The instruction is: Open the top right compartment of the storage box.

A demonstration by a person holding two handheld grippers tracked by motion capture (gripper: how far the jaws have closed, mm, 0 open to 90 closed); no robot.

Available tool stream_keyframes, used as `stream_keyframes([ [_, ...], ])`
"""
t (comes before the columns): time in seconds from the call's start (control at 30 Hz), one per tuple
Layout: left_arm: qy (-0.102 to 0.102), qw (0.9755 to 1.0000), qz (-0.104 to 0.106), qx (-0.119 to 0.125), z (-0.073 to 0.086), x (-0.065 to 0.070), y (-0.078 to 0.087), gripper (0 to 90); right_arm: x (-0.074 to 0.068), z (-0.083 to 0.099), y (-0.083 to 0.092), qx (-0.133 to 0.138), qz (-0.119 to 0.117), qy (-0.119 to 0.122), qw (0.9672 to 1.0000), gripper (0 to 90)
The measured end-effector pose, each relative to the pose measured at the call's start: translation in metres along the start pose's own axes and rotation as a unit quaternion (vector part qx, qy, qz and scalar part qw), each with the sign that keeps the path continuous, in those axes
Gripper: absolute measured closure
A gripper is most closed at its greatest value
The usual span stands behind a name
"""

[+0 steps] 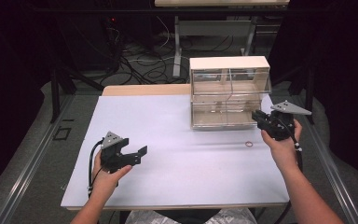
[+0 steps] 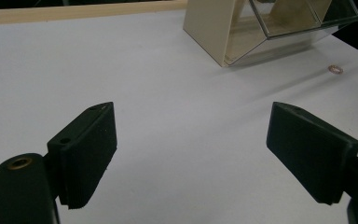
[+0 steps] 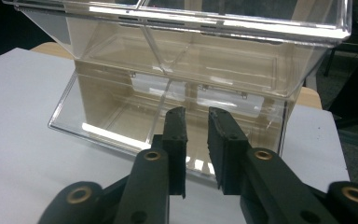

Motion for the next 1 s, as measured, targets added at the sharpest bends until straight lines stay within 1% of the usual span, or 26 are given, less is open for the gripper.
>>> stream_keyframes([
  [0.03, 0.006, 1.0000, 0.002, 0.000, -0.001, 0.001, 0.000, 16.5, 0.000, -0.002, -0.001, 0.000, -0.003, -0.001, 1.0000, 80.4],
  [0.07, 0.004, 1.0000, 0.002, 0.002, -0.002, 0.001, -0.001, 17.0, 0.001, -0.004, -0.003, 0.002, -0.003, 0.002, 1.0000, 81.6],
  [0.1, 0.002, 1.0000, 0.000, 0.001, -0.003, 0.000, -0.001, 17.9, 0.001, -0.005, -0.003, -0.003, -0.004, -0.003, 1.0000, 83.1],
  [0.13, 0.005, 1.0000, 0.000, 0.002, -0.003, 0.001, -0.001, 19.0, 0.002, -0.007, -0.004, -0.001, -0.003, 0.000, 1.0000, 84.4],
  [0.17, 0.005, 1.0000, 0.000, 0.002, -0.003, 0.001, -0.001, 20.3, 0.002, -0.008, -0.006, -0.002, -0.005, -0.003, 1.0000, 85.0],
  [0.23, -0.001, 1.0000, -0.004, 0.003, -0.006, 0.002, -0.002, 23.3, 0.004, -0.011, -0.008, -0.005, -0.005, -0.001, 1.0000, 86.0],
  [0.3, -0.002, 1.0000, -0.007, 0.004, -0.010, 0.005, -0.003, 25.8, 0.006, -0.014, -0.010, -0.003, -0.007, -0.007, 1.0000, 86.9],
  [0.37, -0.006, 1.0000, -0.006, 0.005, -0.014, 0.008, -0.004, 27.7, 0.008, -0.017, -0.012, -0.004, -0.006, -0.011, 0.9999, 87.4],
  [0.4, -0.005, 1.0000, -0.006, 0.006, -0.016, 0.009, -0.005, 28.5, 0.010, -0.018, -0.013, -0.001, -0.006, -0.008, 0.9999, 87.9],
  [0.43, -0.010, 0.9999, -0.005, 0.004, -0.018, 0.010, -0.006, 29.3, 0.011, -0.020, -0.014, -0.004, -0.006, -0.009, 0.9999, 88.2],
  [0.47, -0.007, 1.0000, -0.004, 0.004, -0.020, 0.011, -0.007, 29.9, 0.011, -0.021, -0.015, -0.002, -0.004, -0.013, 0.9999, 88.5],
  [0.5, -0.007, 1.0000, -0.004, 0.004, -0.020, 0.011, -0.007, 30.4, 0.012, -0.023, -0.016, -0.002, -0.006, -0.009, 0.9999, 89.0],
  [0.57, -0.011, 0.9999, 0.000, -0.001, -0.026, 0.015, -0.011, 31.1, 0.012, -0.025, -0.017, -0.003, -0.007, -0.011, 0.9999, 89.6],
  [0.6, -0.011, 0.9999, 0.000, -0.001, -0.026, 0.015, -0.011, 31.3, 0.013, -0.026, -0.018, -0.003, -0.004, -0.009, 0.9999, 89.7],
  [0.63, -0.014, 0.9999, -0.002, -0.002, -0.031, 0.017, -0.015, 31.8, 0.013, -0.027, -0.019, -0.001, -0.003, -0.008, 1.0000, 89.9],
  [0.67, -0.014, 0.9999, -0.002, -0.002, -0.031, 0.017, -0.015, 32.6, 0.013, -0.028, -0.019, -0.005, -0.003, -0.007, 1.0000, 90.0],
  [0.7, -0.014, 0.9999, 0.002, -0.003, -0.037, 0.020, -0.017, 33.2, 0.013, -0.029, -0.020, -0.006, -0.004, -0.009, 0.9999, 90.0],
  [0.73, -0.014, 0.9999, 0.002, -0.003, -0.037, 0.020, -0.017, 33.3, 0.014, -0.029, -0.021, -0.010, -0.007, -0.008, 0.9999, 90.0],
  [0.77, -0.017, 0.9998, 0.005, 0.000, -0.043, 0.023, -0.020, 33.3, 0.014, -0.030, -0.021, -0.010, -0.005, -0.009, 0.9999, 90.0],
  [0.83, -0.015, 0.9999, 0.008, 0.000, -0.050, 0.026, -0.022, 33.8, 0.015, -0.032, -0.023, -0.007, -0.004, -0.007, 0.9999, 90.0],
  [0.87, -0.017, 0.9998, 0.012, 0.003, -0.054, 0.027, -0.023, 33.8, 0.016, -0.032, -0.024, -0.011, -0.005, -0.005, 0.9999, 90.0],
  [0.9, -0.017, 0.9998, 0.012, 0.003, -0.054, 0.027, -0.023, 33.9, 0.017, -0.033, -0.025, -0.006, -0.001, -0.004, 1.0000, 90.0],
  [0.93, -0.020, 0.9997, 0.014, 0.009, -0.062, 0.031, -0.025, 34.0, 0.017, -0.034, -0.025, -0.013, -0.003, -0.006, 0.9999, 90.0],
  [0.97, -0.022, 0.9996, 0.012, 0.013, -0.065, 0.032, -0.026, 34.0, 0.017, -0.034, -0.026, -0.012, -0.002, -0.008, 0.9999, 90.0],
  [1.0, -0.025, 0.9995, 0.011, 0.016, -0.069, 0.034, -0.026, 34.1, 0.017, -0.035, -0.026, -0.013, -0.003, -0.005, 0.9999, 90.0],
])
Point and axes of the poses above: each handheld gripper's, and its own axes: y roughly backward along the jaws, z roughly out of its underside, x roughly to its right, the point moved 4 cm from there along -y, roughly forward along the jaws, and after that the axes turned 9 degrees about -z, right-handed, at the moved point
